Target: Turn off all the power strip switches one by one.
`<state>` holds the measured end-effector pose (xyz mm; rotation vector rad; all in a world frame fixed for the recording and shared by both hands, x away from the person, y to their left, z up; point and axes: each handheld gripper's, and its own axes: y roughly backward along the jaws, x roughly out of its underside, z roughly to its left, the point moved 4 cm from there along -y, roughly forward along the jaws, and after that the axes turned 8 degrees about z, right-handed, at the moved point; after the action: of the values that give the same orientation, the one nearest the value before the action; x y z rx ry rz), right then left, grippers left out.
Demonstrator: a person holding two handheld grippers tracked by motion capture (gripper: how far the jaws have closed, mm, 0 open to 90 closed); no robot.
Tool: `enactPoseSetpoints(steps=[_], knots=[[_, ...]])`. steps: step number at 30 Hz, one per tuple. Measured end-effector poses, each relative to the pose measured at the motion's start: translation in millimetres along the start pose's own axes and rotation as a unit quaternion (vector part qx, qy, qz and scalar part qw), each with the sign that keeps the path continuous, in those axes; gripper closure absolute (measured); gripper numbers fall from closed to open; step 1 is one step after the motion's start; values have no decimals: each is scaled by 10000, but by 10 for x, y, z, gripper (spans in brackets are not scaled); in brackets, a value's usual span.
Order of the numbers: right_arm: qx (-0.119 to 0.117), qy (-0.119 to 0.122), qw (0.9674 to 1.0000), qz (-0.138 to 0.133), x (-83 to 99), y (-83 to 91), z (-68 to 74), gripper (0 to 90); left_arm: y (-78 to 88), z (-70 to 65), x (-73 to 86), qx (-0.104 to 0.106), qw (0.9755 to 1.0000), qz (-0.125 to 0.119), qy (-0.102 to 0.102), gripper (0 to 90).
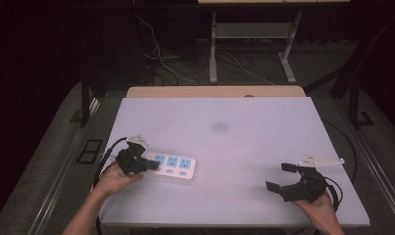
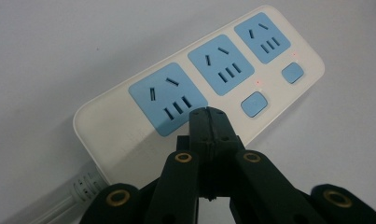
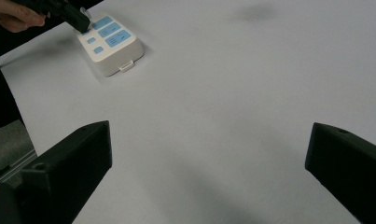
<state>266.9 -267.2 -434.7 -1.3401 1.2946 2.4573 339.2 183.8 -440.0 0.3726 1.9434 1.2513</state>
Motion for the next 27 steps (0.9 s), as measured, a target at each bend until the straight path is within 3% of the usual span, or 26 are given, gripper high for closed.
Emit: enactPoseSetpoints(steps=[13,15,17,27], knots=[[-30,13,10000,-2,-3,6,5,3,1,-33,-4,-146,9999,-26,-69,897],[-24,14,10000,-1,-2,7,1,3,43,-27,-17,-89,9998,-141,-49,897],[-9,24,10000,-6,-3,4,1,4,48,-31,-16,-270,9995,-17,-149,897],[-30,87,9999,48,-3,-12,4,3,191,-189,-214,-268,9981,-37,-561,896]])
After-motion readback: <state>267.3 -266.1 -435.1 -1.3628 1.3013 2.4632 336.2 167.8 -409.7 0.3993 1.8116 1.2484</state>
